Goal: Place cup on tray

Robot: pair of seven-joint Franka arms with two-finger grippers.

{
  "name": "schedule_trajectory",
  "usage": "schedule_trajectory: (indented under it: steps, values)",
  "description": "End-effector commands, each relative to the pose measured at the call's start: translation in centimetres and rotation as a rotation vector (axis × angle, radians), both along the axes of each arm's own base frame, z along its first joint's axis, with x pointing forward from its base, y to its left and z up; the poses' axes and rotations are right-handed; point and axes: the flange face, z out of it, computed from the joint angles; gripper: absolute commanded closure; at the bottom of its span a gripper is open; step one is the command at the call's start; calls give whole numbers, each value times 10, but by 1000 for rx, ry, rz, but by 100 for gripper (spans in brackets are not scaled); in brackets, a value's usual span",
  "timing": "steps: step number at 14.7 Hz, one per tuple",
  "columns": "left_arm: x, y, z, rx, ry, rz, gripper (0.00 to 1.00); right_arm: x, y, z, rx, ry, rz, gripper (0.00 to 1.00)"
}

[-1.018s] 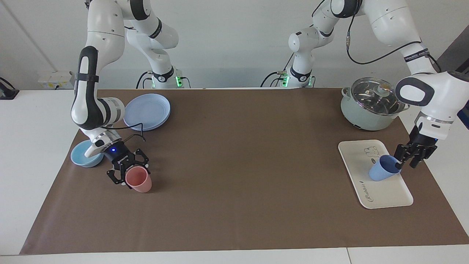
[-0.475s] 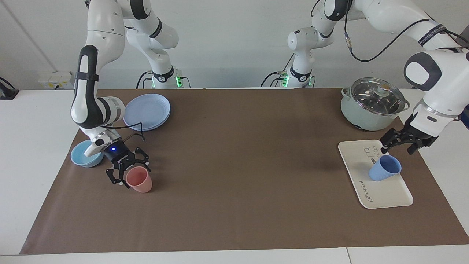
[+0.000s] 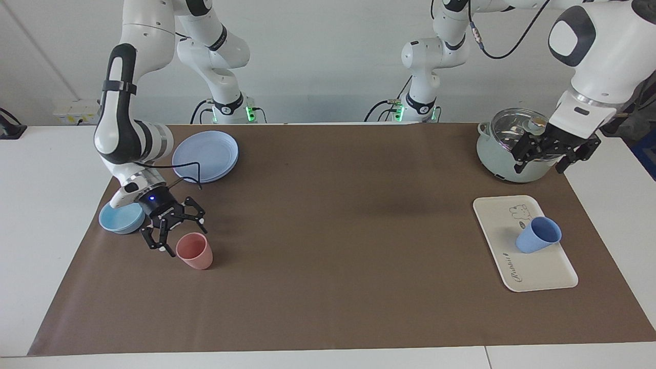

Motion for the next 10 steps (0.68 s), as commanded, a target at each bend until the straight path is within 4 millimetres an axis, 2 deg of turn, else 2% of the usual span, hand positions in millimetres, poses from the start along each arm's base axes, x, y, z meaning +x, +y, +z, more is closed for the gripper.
schedule_trajectory:
  steps: [1,2,3,6,8,10]
  values:
    - [-49,-7,-4,28,30,3,0,-10,36,39,10,80,-99,0]
    - [-62,-12,-5,32,28,15,0,-9,45,47,-4,104,-117,0]
    - [-65,-16,-6,31,27,28,0,-6,45,53,-38,109,-109,0]
    - [-62,-19,-3,18,3,43,0,9,36,79,-187,103,-26,0]
    - [-62,-18,-6,9,10,38,0,15,41,99,-245,150,10,0]
    - [-65,-27,-8,-31,31,35,0,19,44,123,-322,214,42,0]
